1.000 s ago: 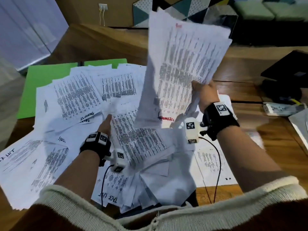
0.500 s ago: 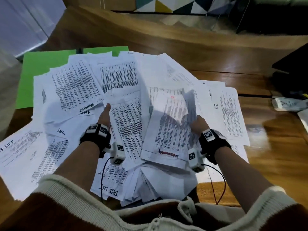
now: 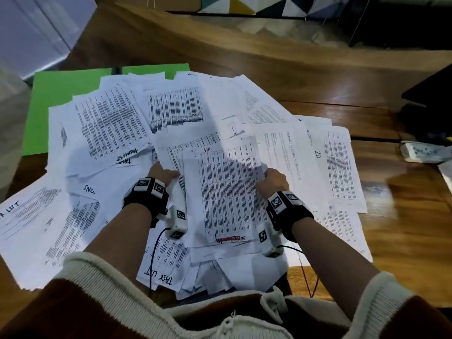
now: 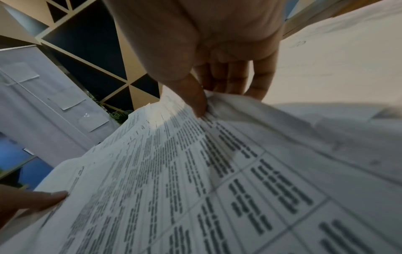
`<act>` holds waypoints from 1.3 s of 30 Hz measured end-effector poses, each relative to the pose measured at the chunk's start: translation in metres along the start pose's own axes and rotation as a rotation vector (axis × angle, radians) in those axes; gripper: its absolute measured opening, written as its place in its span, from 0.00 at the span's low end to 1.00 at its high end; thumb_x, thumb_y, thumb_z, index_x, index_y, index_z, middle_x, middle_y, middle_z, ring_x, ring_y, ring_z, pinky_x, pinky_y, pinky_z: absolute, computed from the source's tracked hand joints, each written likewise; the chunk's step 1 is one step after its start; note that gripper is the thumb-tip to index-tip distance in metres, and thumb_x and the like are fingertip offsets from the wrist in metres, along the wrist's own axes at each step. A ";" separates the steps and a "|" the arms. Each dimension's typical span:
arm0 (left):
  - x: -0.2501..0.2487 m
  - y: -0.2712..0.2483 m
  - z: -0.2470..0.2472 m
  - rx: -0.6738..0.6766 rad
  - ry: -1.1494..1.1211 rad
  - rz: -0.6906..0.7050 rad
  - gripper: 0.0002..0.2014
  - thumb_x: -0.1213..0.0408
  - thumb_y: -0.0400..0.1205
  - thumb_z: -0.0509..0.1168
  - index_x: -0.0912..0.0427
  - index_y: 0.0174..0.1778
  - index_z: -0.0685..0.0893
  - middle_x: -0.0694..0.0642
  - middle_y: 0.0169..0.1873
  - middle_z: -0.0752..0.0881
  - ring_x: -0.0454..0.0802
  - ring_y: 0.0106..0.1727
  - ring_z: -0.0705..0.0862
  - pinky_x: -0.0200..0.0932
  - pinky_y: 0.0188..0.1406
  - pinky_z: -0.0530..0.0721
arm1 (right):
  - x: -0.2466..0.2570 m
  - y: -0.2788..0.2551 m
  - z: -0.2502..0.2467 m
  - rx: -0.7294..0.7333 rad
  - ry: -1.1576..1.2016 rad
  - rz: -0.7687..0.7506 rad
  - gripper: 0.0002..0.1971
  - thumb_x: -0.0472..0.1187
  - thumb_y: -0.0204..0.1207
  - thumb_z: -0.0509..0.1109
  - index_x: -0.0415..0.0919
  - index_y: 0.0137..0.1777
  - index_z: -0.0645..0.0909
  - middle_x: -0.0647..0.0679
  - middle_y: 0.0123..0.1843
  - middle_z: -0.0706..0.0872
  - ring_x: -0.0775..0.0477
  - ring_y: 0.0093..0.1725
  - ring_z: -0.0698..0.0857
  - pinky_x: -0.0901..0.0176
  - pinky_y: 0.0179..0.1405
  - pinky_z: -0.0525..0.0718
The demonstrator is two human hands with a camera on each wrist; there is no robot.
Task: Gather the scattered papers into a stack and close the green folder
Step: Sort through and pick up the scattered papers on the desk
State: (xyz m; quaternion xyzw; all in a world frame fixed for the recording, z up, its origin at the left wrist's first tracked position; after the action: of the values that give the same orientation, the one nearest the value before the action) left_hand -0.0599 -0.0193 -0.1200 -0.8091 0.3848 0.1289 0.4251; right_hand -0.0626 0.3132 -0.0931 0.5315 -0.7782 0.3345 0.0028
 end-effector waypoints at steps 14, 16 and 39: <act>0.002 0.006 0.009 0.057 -0.495 -0.005 0.49 0.37 0.68 0.71 0.62 0.80 0.65 0.60 0.80 0.63 0.58 0.80 0.64 0.57 0.80 0.62 | 0.035 0.001 0.000 0.044 0.260 -0.111 0.32 0.23 0.78 0.56 0.41 0.80 0.56 0.32 0.76 0.68 0.33 0.70 0.75 0.53 0.51 0.77; 0.000 0.006 0.012 0.068 -0.474 0.017 0.43 0.48 0.65 0.78 0.63 0.75 0.74 0.63 0.72 0.76 0.60 0.74 0.74 0.57 0.75 0.70 | 0.052 -0.008 0.019 0.094 0.113 -0.178 0.36 0.21 0.77 0.56 0.39 0.83 0.48 0.34 0.80 0.59 0.32 0.76 0.66 0.47 0.66 0.74; -0.005 0.015 0.015 -0.010 0.122 0.003 0.41 0.65 0.76 0.74 0.70 0.80 0.59 0.67 0.77 0.67 0.64 0.77 0.68 0.52 0.73 0.71 | -0.136 0.027 -0.068 -0.051 0.147 0.322 0.51 0.50 0.58 0.85 0.31 0.76 0.61 0.35 0.68 0.78 0.34 0.65 0.81 0.46 0.57 0.82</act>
State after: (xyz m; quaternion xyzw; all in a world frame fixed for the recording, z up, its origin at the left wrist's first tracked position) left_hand -0.0724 -0.0101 -0.1348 -0.8169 0.4106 0.0819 0.3968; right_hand -0.0499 0.4671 -0.1032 0.3741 -0.8592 0.3485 0.0196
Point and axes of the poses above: each hand's wrist, its own y-axis towards the middle knuckle, its own z-axis out of the palm, x = y × z, the point moved 10 cm from there along y, towards the middle knuckle
